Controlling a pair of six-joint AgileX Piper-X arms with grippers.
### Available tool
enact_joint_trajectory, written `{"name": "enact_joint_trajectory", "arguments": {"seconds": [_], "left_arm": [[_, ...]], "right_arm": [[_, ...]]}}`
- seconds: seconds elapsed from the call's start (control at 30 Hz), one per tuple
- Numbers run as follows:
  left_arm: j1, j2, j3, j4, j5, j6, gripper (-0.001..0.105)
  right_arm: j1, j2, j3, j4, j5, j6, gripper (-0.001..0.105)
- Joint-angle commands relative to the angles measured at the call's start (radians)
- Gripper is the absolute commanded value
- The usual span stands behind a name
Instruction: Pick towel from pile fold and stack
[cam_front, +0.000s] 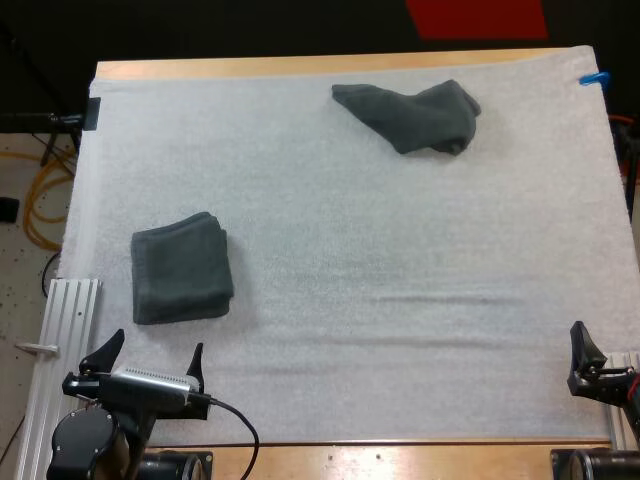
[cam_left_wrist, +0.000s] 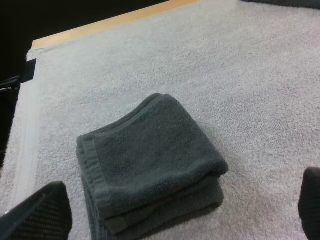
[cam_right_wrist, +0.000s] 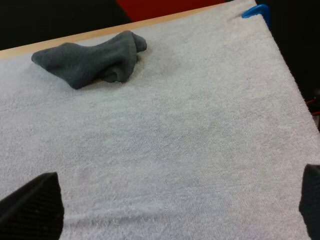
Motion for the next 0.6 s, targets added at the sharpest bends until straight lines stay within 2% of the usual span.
{"name": "enact_joint_trajectory", "arguments": {"seconds": [0.0,0.33,0.4,0.5,0.57], "left_arm": [[0.0,-0.14,-0.005,-0.012,0.007,-0.003,0.088],[0.0,-0.14,-0.005,-0.012,0.007,-0.003,0.088],[0.0,-0.134,-0.008,-0.022,0.018,-0.003,0.088],[0.0,-0.092,-0.026,-0.044,0.066,-0.003,0.088],[-0.009,-0.031,-0.057,-0.07,0.129,-0.003,0.088]], "right_arm": [[0.0,-0.036,-0.005,0.001,-0.002,-0.011,0.093],[0.0,-0.036,-0.005,0.001,-0.004,-0.011,0.093],[0.0,-0.029,-0.005,0.001,-0.036,-0.011,0.093],[0.0,0.009,-0.024,0.001,-0.126,-0.011,0.093],[0.0,0.069,-0.058,0.0,-0.163,-0.011,0.093]]}}
